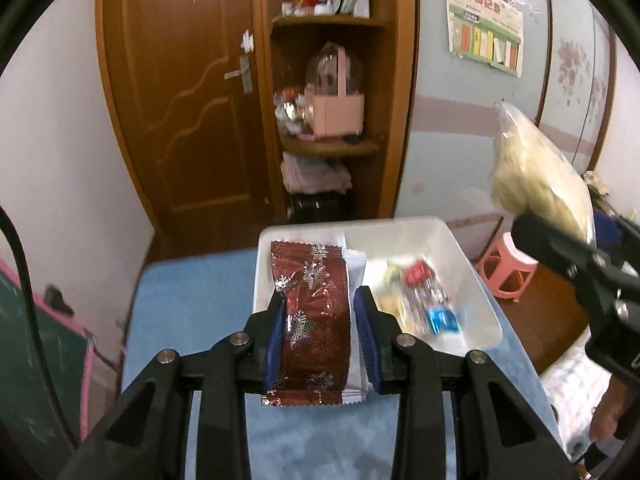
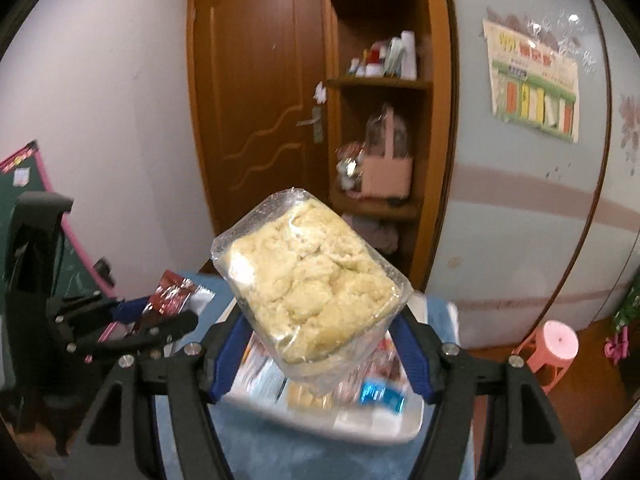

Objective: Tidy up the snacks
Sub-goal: 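Lift both items and carry them over the white bin, then lower both items into the white bin and open both tools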

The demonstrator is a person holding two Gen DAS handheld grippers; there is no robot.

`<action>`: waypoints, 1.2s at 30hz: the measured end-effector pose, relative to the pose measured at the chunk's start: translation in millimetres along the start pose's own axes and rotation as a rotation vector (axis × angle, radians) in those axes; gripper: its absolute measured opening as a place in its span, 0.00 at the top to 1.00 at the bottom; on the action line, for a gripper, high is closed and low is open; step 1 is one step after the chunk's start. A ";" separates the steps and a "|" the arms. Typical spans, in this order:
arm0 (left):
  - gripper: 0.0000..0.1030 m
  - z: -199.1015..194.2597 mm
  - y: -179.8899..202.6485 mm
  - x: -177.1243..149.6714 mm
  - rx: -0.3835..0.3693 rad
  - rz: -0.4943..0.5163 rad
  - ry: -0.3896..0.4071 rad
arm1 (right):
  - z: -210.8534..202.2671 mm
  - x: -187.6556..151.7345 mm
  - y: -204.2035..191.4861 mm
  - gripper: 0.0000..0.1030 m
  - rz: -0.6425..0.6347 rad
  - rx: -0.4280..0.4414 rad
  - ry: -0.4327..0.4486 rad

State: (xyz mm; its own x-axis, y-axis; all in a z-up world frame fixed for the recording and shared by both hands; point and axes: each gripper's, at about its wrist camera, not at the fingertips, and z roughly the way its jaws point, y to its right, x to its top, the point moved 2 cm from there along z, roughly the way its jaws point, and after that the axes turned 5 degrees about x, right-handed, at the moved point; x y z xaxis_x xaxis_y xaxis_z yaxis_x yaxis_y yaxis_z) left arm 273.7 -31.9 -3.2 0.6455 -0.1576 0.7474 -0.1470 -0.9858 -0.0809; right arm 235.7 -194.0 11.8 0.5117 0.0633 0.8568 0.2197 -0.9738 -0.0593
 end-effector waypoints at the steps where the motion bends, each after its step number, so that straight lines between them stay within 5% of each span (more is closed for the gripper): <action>1: 0.69 4.7 2.1 9.0 0.017 0.011 0.013 | 4.8 7.9 2.2 0.34 0.002 -0.007 0.006; 7: 0.69 36.1 11.3 43.9 0.043 0.029 0.024 | 35.5 32.9 16.9 0.33 0.016 -0.075 0.012; 15: 0.67 79.9 20.8 52.6 0.085 0.036 0.011 | 92.5 25.7 44.8 0.31 0.067 -0.155 -0.100; 17: 0.56 94.7 20.6 52.5 0.104 0.029 -0.008 | 109.0 17.6 48.7 0.30 0.073 -0.148 -0.167; 18: 0.27 99.6 20.4 50.7 0.106 0.027 -0.019 | 118.8 11.8 51.0 0.30 0.074 -0.148 -0.210; 19: 0.09 106.7 19.8 49.5 0.118 0.025 -0.035 | 123.4 7.4 51.3 0.30 0.073 -0.151 -0.231; 21: 0.01 116.7 16.7 46.4 0.148 0.023 -0.052 | 130.5 -1.5 54.7 0.29 0.068 -0.191 -0.260; 27: 0.01 138.4 13.7 29.8 0.133 0.032 -0.154 | 122.4 -13.6 57.4 0.21 0.104 -0.181 -0.258; 36: 0.01 116.7 9.4 11.2 0.130 0.017 -0.187 | 111.8 -21.4 52.1 0.21 0.112 -0.158 -0.275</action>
State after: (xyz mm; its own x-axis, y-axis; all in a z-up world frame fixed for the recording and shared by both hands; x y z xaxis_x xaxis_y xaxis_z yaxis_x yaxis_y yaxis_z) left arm 367.1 -49.7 -72.6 0.7735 -0.1702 0.6105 -0.0693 -0.9802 -0.1855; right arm 329.0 -221.6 -66.9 0.7351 -0.0108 0.6779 0.0284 -0.9985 -0.0468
